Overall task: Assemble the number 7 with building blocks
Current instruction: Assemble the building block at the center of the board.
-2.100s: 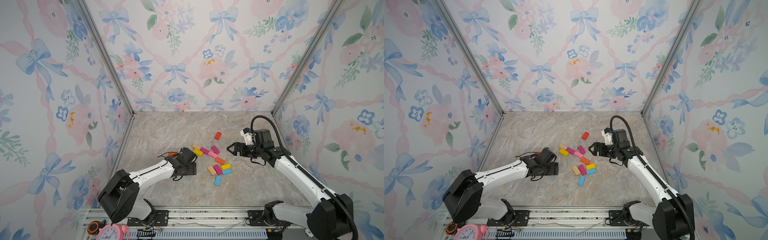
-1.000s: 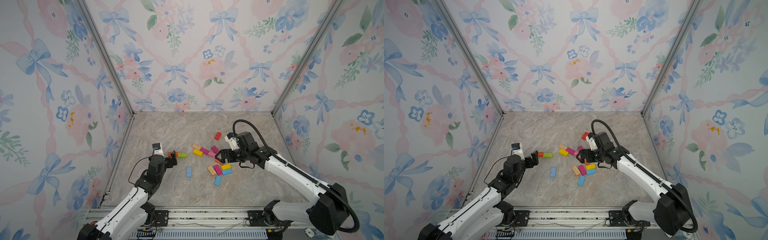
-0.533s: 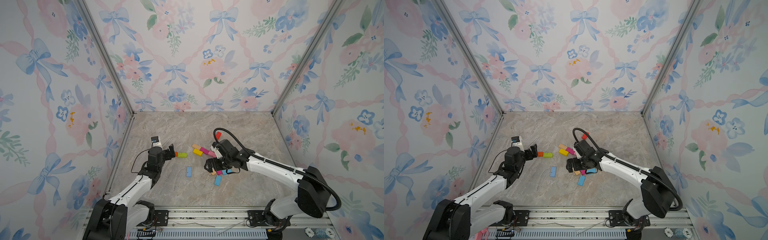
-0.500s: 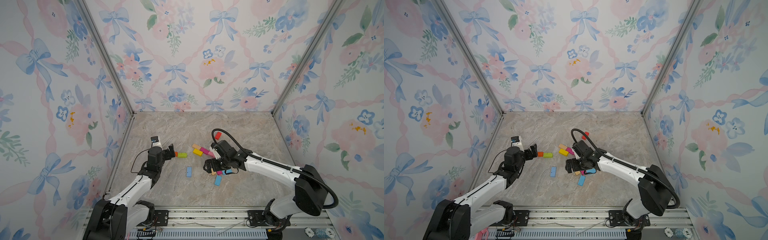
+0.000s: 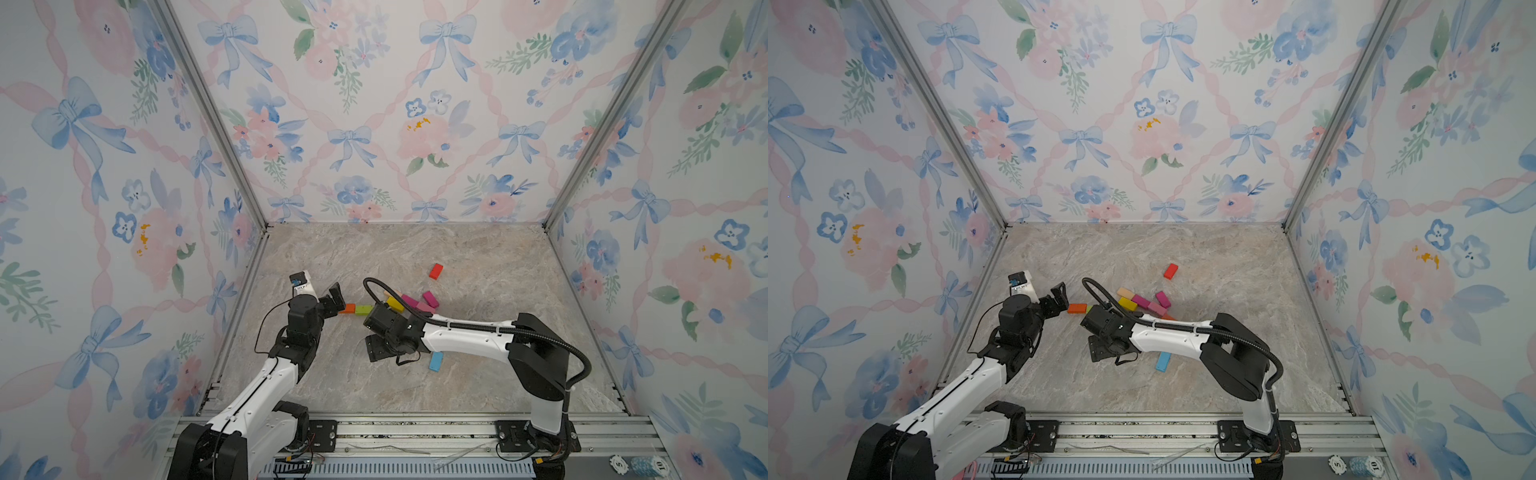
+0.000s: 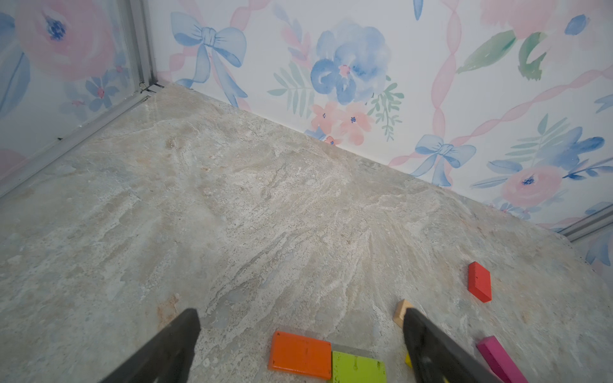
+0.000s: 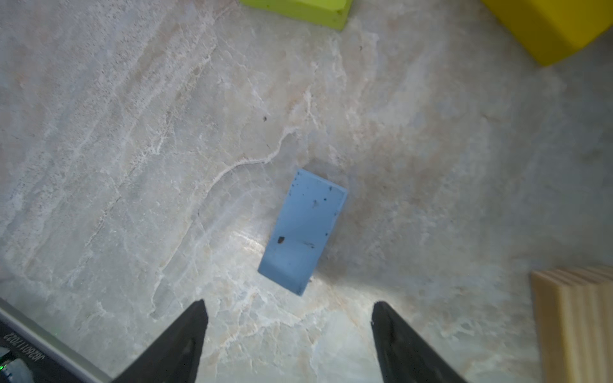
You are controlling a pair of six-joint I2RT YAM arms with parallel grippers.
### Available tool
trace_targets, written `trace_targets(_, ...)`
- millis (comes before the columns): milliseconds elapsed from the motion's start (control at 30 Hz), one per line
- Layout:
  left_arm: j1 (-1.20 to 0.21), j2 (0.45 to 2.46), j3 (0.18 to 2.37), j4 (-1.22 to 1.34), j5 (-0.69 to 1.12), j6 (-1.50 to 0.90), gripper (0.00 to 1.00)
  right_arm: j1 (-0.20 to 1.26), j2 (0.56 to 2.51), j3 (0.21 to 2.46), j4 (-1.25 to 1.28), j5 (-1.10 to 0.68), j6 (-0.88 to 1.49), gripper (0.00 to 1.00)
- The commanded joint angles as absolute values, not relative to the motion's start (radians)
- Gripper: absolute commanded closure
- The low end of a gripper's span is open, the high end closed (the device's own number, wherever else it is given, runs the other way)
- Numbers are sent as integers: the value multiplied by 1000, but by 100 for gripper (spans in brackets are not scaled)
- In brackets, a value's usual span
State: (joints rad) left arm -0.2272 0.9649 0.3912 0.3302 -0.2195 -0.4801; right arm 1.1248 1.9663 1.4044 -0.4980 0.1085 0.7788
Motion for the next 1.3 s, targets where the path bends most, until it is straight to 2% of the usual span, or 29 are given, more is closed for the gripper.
trace_targets(0, -222, 952, 368, 304, -244, -503, 2, 1138, 2012, 1456, -575, 205, 856, 27)
trace_targets(33, -222, 954, 370, 304, -243, -501, 2, 1138, 2024, 1469, -585, 217, 863, 31)
trace_targets(300, -218, 954, 368, 296, -263, -515, 2, 1138, 2093, 1524, -620, 266, 876, 41)
trace_targets(567, -218, 915, 341, 302, -283, -531, 2, 1138, 2137, 1546, -615, 247, 881, 53)
trace_targets(667, -218, 919, 343, 302, -281, -530, 2, 1139, 2132, 1539, -604, 241, 881, 54)
trace_targets(933, -218, 915, 342, 302, -281, -530, 2, 1122, 2105, 1526, -568, 213, 885, 79)
trace_targets(1267, -218, 917, 342, 302, -280, -530, 2, 1069, 2101, 1565, -555, 178, 877, 80)
